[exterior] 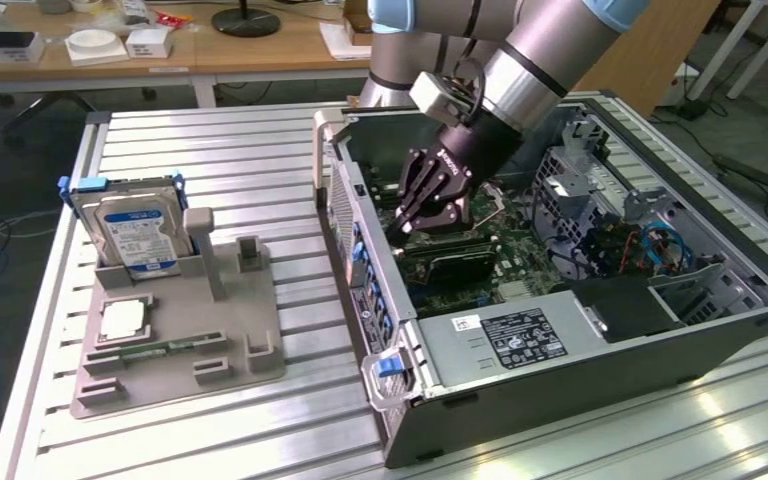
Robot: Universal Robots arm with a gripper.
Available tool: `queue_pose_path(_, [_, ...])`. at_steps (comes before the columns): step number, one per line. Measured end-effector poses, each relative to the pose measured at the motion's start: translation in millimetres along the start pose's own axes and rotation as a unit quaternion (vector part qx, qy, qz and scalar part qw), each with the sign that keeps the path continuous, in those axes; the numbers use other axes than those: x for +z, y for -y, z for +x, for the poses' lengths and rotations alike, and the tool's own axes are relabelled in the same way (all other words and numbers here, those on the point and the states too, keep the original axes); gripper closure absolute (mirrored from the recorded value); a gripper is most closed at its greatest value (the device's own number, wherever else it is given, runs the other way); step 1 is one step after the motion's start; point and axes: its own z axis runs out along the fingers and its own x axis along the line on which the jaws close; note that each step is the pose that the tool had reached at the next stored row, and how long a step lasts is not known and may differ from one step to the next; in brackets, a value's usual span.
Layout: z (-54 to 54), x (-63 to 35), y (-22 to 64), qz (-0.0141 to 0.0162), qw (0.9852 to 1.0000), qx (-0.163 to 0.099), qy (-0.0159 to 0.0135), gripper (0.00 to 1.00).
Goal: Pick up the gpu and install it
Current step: 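Press down on the gpu until it lock into place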
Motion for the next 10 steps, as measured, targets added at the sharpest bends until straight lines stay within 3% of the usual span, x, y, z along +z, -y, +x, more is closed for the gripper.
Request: queue_pose_path(10, [0.0,0.5,-0.6,-0.0019,1.0000,0.000,-0.0005,0.90])
